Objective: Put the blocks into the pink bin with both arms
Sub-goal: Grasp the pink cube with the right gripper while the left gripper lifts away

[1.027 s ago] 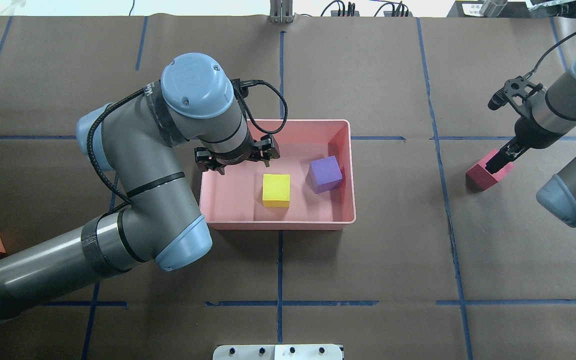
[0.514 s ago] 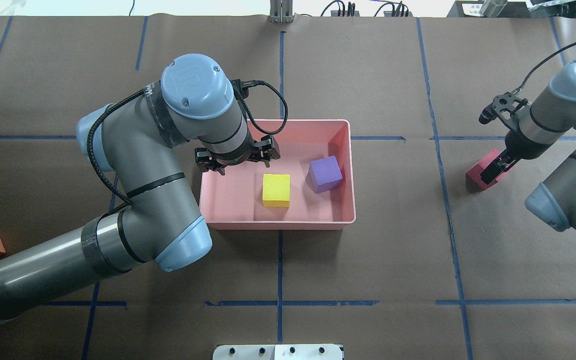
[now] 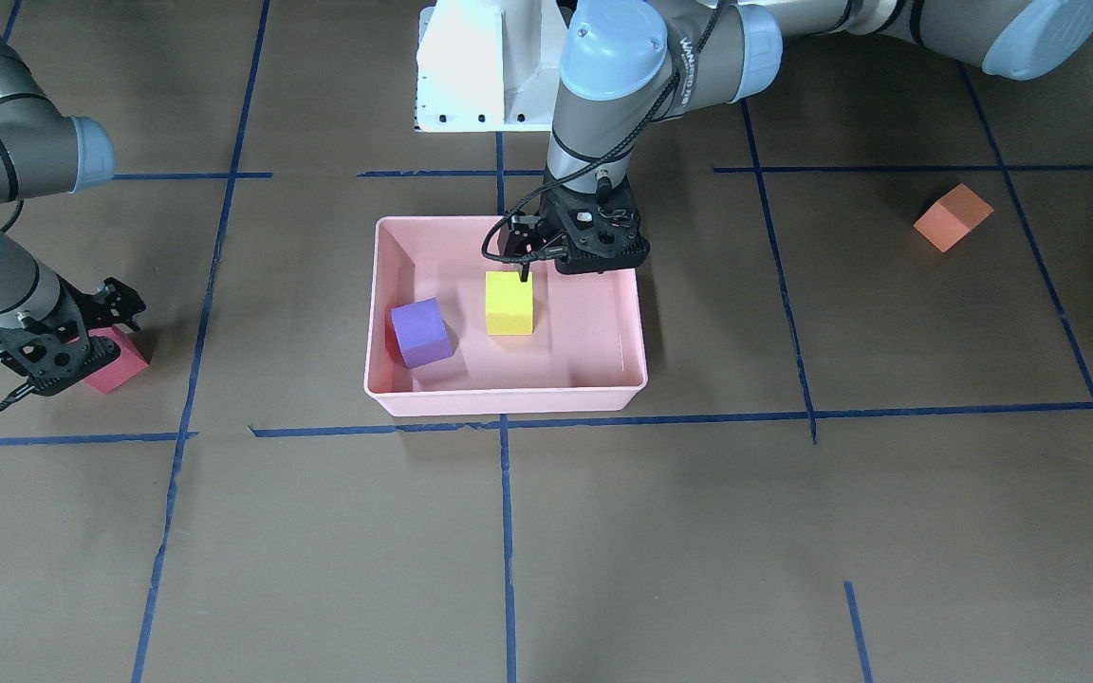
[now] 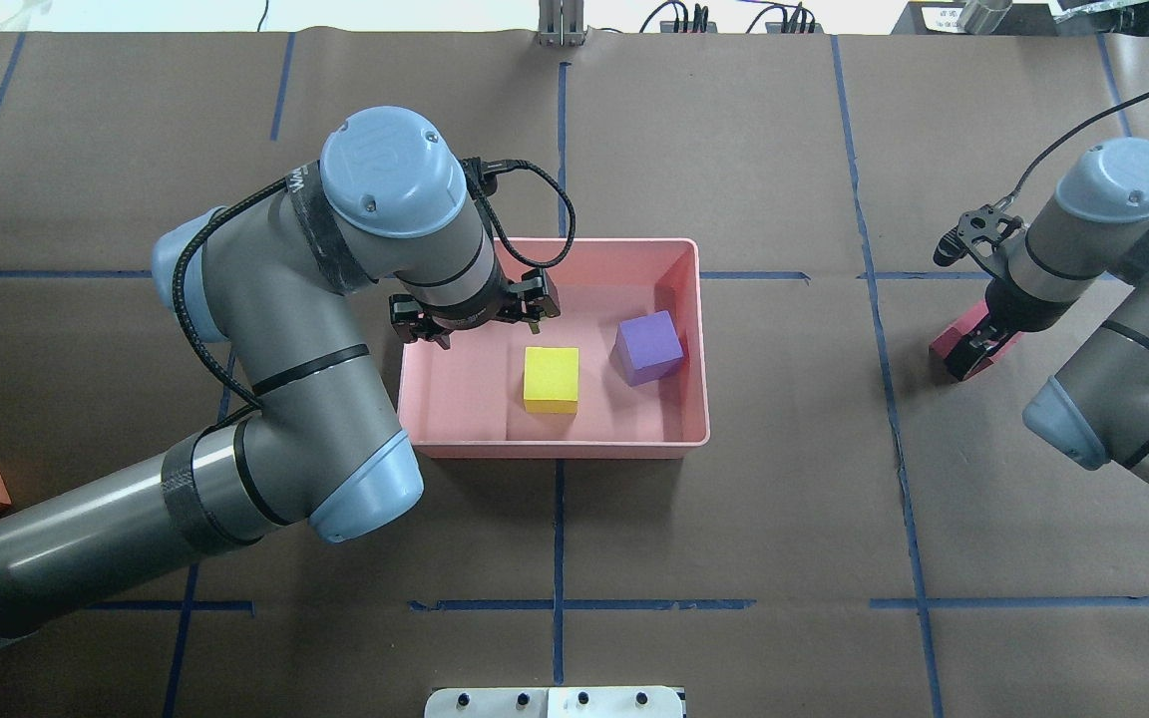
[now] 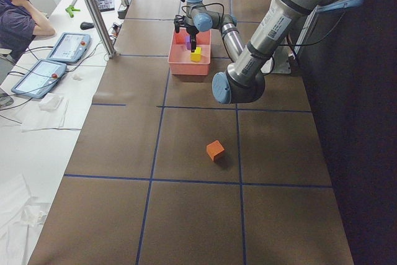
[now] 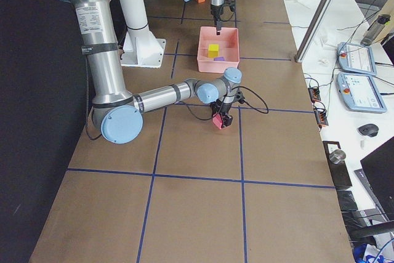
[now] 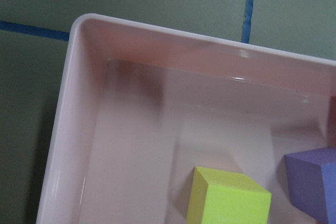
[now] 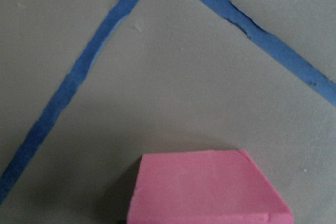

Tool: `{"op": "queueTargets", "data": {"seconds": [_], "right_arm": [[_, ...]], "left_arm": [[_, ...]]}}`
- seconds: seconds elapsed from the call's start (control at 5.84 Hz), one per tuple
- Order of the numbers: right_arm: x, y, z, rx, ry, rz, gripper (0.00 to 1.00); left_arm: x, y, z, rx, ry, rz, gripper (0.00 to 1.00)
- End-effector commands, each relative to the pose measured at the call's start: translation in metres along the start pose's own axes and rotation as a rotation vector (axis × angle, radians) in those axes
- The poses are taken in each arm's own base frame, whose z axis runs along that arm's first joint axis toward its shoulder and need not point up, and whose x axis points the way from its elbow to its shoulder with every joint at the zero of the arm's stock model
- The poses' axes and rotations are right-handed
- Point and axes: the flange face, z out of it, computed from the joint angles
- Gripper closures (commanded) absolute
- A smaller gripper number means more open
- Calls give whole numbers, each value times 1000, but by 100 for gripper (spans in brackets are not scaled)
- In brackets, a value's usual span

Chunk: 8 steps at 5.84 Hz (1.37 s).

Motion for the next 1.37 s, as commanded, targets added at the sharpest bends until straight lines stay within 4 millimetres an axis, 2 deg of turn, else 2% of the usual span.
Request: {"op": "queueTargets", "data": {"seconds": [0.0,0.17,0.34,0.51,0.68,0.86,1.03,1.2], "right_arm": [[-5,-3,-8,16,-3,-6,53],[-6,-8,-30,56,-8,-5,53],[-11,-23,-57,96,-37,45,53],[-31,-34,-85,143,-69,169,52],[-57,-49,-115,176,-104,330,52],[-103,-75,-150,178,-147,458,52],[-154,-94,-181,157,-171,541,51],[-204,-105,-194,140,-198,602,50]], "left_arm": [[1,1,-3,1,5,2,0],[2,2,-8,5,15,6,0],[0,3,-9,5,16,11,0],[-8,5,-7,3,11,16,0],[-38,13,-12,1,6,136,0],[-75,22,-21,1,7,246,0],[-100,16,-28,13,-5,388,0],[-118,9,-30,18,-21,472,0]]}}
